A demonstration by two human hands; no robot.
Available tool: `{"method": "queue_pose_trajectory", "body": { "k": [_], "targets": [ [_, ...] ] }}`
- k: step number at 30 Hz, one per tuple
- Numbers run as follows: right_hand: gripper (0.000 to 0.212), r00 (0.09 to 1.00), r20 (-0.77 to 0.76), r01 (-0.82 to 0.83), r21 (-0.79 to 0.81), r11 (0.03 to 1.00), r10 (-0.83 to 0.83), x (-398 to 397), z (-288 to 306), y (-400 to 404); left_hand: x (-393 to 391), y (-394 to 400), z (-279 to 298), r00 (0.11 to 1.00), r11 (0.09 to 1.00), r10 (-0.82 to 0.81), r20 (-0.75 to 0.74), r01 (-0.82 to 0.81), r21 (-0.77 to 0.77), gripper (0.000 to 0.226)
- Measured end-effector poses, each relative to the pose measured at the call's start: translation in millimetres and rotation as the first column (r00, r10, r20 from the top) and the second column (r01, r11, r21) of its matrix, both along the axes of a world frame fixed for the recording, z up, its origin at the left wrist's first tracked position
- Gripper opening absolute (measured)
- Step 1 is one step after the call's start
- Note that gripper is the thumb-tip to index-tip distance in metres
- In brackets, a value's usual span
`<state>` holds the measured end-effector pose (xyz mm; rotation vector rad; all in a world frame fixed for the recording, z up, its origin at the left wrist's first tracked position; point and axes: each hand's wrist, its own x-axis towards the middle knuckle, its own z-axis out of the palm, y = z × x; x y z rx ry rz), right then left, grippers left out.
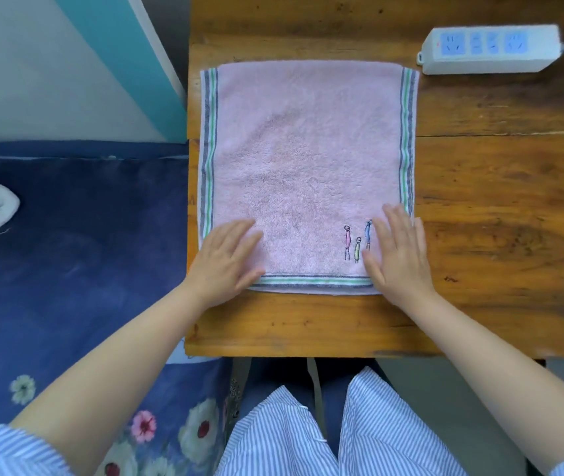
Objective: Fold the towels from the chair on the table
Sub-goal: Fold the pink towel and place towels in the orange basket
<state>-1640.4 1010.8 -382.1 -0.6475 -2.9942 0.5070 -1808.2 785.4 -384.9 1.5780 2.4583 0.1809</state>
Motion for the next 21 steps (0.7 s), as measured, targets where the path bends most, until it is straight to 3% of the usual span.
{"method": "queue_pose_trajectory", "body": {
  "k": [2,5,11,13,15,17,19,21],
  "targets": [
    [0.036,0.983,-0.102,-0.141,0.098,0.985,0.151,14,1,-13,10,-7,1,0.995,0.993,-0.103,0.01,0.102,0.051,0.046],
    [0.025,0.957,-0.067,-0.273,0.115,0.955,0.282,33,2,-21,15,-16,0,0.986,0.986,-0.166,0.01,0.166,-0.001,0.054],
    [0.011,0.983,-0.008,-0.18,0.099,0.979,0.182,41,7,-12,10,-18,5,0.979,0.979,-0.203,-0.026,0.203,-0.007,0.033],
    [0.021,0.984,0.022,-0.177,0.103,0.979,0.176,38,7,-11,12,-20,4,0.974,0.974,-0.225,-0.022,0.224,-0.026,0.031],
    [0.018,0.978,0.008,-0.207,0.123,0.971,0.208,34,8,-9,11,-22,3,0.972,0.973,-0.232,-0.039,0.231,-0.027,0.023],
    [0.011,0.97,-0.039,-0.232,0.169,0.958,0.242,28,11,-5,10,-24,1,0.964,0.966,-0.255,-0.073,0.258,0.032,0.011],
    [0.023,0.961,-0.041,-0.26,0.195,0.946,0.273,27,15,0,9,-28,-2,0.958,0.955,-0.261,-0.12,0.275,0.111,0.023],
    [0.026,0.951,-0.026,-0.291,0.249,0.924,0.307,32,15,1,8,-32,-5,0.949,0.948,-0.238,-0.204,0.273,0.161,0.015]
  ]
}}
